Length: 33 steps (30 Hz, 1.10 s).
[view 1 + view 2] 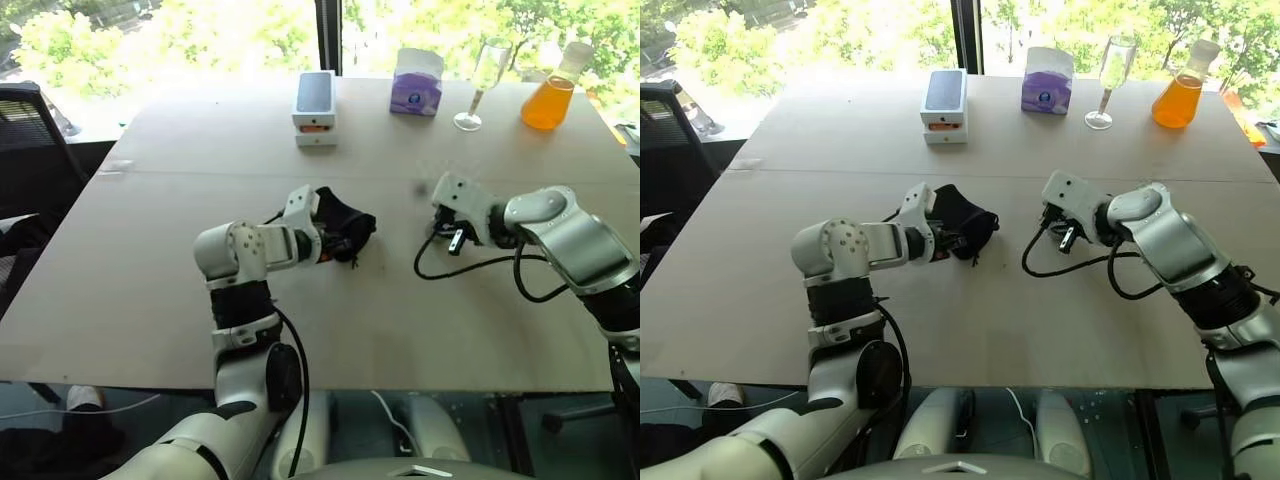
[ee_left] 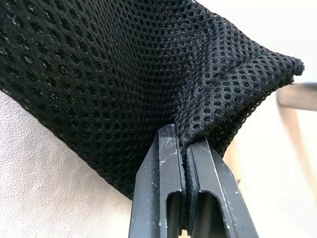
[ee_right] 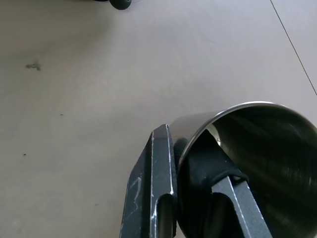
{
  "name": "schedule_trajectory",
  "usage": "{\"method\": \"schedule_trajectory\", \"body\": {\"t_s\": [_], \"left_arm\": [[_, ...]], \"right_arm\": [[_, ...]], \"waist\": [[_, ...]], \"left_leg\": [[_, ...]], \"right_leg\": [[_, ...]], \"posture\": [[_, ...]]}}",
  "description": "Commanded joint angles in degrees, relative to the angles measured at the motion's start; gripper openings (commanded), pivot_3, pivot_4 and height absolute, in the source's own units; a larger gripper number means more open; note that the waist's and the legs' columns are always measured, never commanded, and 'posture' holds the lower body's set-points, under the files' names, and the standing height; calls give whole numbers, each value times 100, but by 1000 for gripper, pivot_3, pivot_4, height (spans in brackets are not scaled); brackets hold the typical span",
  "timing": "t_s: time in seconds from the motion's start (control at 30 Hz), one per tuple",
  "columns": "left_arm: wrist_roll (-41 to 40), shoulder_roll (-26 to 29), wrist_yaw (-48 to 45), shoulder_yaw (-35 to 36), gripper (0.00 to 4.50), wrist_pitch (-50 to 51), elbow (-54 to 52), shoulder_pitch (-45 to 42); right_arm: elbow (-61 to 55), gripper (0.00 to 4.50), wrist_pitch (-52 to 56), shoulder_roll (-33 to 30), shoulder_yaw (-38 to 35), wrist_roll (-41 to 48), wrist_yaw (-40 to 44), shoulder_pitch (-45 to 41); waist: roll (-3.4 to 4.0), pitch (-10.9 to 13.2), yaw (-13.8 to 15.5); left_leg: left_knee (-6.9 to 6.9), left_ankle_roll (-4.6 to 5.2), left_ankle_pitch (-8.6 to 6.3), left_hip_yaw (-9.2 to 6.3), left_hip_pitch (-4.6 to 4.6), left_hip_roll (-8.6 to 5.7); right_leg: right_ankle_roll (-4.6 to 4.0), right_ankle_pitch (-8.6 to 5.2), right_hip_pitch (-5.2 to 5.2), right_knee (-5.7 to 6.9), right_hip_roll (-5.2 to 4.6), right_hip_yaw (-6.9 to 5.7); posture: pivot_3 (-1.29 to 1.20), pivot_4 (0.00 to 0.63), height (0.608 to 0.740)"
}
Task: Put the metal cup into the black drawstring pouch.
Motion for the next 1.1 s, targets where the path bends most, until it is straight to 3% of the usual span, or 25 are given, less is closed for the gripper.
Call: {"method": "schedule_trajectory", "body": {"t_s": [0.03, 0.13, 0.4, 1.1], "left_arm": [[-130, -50, 127, 21, 0, 97, -339, -71], [-237, 10, 183, -72, 0, 99, -427, -21], [-523, 439, 248, -111, 0, 99, -314, -107], [-1259, 806, 710, -16, 0, 99, -168, -49]], "right_arm": [[-860, 67, 548, 895, -1670, 999, -471, 648], [-1505, 67, 995, 2021, -2692, 1595, -1107, 1311], [-2357, 67, 947, 3526, -3274, 2283, -2137, 2351], [-1526, 67, -173, 4746, -2788, 2609, -3041, 2541]], "waist": [[0, 0, 0], [1, 1, -13], [1, 1, -33], [2, 1, -39]], "left_leg": [[-1, 0, 0, 2, -2, 0], [-7, -3, 1, 4, -14, 4], [-15, -3, 1, 19, -12, -4], [-19, -3, 2, 19, -11, -2]], "right_leg": [[0, 0, -5, 1, -1, 1], [-1, 0, -22, 8, -8, 17], [0, 1, -37, 14, 0, 14], [0, 0, -41, 14, 6, 15]], "posture": [[0, 150, 740], [0, 150, 740], [0, 150, 740], [0, 150, 740]]}}
